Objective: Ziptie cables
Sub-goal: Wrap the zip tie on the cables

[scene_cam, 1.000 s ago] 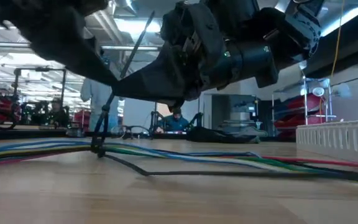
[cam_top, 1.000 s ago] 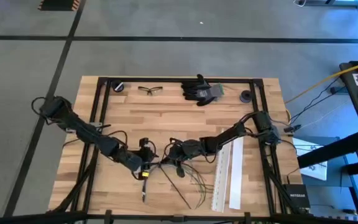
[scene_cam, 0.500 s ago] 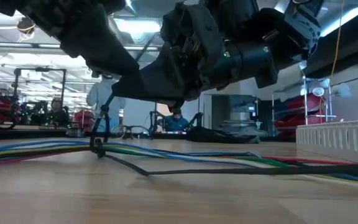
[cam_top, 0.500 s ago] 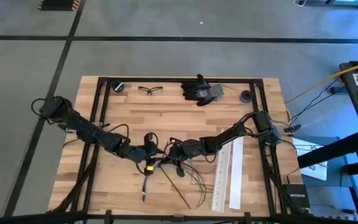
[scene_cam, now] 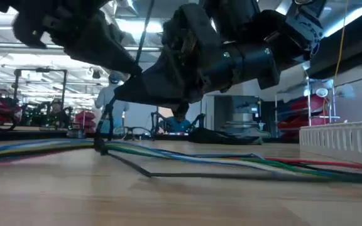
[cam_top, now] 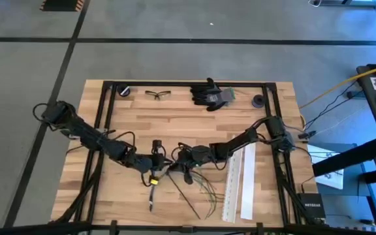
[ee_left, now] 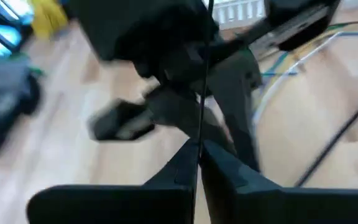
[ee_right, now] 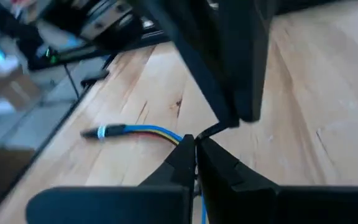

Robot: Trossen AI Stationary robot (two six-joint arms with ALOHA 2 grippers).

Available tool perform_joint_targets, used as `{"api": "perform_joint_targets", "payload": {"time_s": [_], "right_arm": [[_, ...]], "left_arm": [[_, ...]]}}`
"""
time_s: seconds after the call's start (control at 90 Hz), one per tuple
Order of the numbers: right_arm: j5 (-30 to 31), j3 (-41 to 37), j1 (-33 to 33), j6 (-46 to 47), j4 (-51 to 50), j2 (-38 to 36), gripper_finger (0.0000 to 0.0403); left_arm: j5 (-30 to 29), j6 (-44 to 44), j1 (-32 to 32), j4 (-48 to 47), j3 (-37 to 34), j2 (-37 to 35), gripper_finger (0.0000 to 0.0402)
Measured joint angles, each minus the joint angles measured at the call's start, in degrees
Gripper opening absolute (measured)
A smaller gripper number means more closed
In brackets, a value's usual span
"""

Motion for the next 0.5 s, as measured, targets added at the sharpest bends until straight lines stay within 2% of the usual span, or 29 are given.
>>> {"api": "perform_joint_targets", "payload": {"time_s": [0.189,0.322,0.389,0.5], "right_arm": [[-8.12,0.11,-3.17,3.78,-3.66,-4.14,0.007],[-13.85,0.18,-5.66,0.76,-16.09,-9.13,0.0122],[-11.19,0.2,-5.76,-2.88,-22.85,-11.5,0.0139],[-1.83,0.1,-4.17,-9.58,-27.73,-13.01,0.0146]], "left_arm": [[-1.24,5.15,0.07,0.0,1.33,-0.07,0.0],[-1.06,5.33,-0.08,-0.24,1.35,-0.18,0.0],[-1.05,5.51,-0.23,-0.08,1.35,-0.29,0.0],[-1.0,4.79,-0.32,-0.04,1.35,-0.56,0.0]]}}
